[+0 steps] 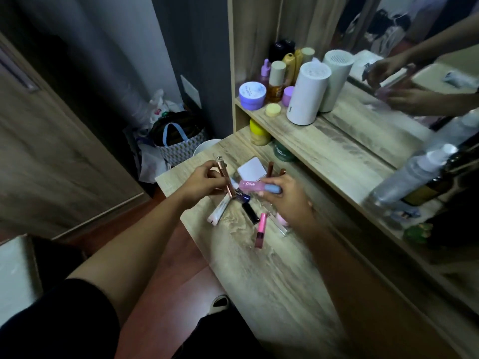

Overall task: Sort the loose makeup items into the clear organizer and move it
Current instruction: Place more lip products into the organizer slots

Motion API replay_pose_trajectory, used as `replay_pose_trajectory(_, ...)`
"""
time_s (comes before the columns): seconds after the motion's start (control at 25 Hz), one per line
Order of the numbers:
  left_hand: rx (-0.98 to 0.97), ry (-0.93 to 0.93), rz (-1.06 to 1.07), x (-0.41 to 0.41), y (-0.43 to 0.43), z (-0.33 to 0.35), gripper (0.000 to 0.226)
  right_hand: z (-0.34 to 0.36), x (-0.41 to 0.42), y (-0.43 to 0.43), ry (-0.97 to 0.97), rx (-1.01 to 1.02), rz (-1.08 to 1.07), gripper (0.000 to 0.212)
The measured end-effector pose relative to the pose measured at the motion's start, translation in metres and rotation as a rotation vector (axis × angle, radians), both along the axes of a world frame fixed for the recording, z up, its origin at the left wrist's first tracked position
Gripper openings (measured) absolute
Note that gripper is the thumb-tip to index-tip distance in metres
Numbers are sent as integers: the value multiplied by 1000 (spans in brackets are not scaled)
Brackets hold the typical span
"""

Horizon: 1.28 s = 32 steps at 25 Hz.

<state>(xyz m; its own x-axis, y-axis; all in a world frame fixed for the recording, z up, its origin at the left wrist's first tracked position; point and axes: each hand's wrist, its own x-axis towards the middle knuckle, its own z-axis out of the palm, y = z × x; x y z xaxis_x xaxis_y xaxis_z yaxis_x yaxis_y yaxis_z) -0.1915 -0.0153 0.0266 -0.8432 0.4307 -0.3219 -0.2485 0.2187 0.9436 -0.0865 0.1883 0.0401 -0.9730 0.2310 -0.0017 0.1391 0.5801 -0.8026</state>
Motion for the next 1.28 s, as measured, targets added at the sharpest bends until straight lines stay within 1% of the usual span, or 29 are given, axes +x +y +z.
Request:
replay_pose_trajectory(0.12,-16,43,29,5,25,12,14,13,3,21,33,-155,-127,33)
replay_pose_trajectory(0.16,-30,45,57,5,33,14,6,15,4,27,42,-186,-157,31)
replay_pose_trajectory(0.2,-31,41,87,6,41,15,3,17,5,33,50,-196,-171,29)
replay_pose_trajectory(0.24,-19,38,113,6,48,14,9,17,5,39,57,-191,-172,28)
replay_pose_trajectory(0.32,-13,69,137,8,59,10,18,17,6,50,75,-154,-174,25)
replay_pose_trajectory(0.44,-70,158,154,10,69,4,12,17,7,60,55,-65,-192,26)
replay_pose_trajectory(0.56,-148,168,164,9,74,-3,11,11,5,66,-9,85,-176,34)
replay_pose_trajectory(0.68,-276,233,94,10,79,-8,14,7,3,65,-22,144,-164,38)
replay_pose_trajectory(0.8,-428,383,-20,8,85,-11,15,7,0,62,-15,256,-127,38)
replay_pose_trajectory(0.88,-495,450,-91,6,89,-13,16,7,-2,58,-38,294,-97,39)
replay_pose_trajectory(1.0,-527,472,-99,4,94,-16,23,4,-6,53,-97,290,-64,34)
replay_pose_trajectory(1.12,-510,470,-97,1,99,-15,26,2,-11,51,-116,303,-48,32)
replay_pose_trajectory(1.28,-519,508,-135,-5,100,-16,27,-1,-15,49,-113,387,-26,31)
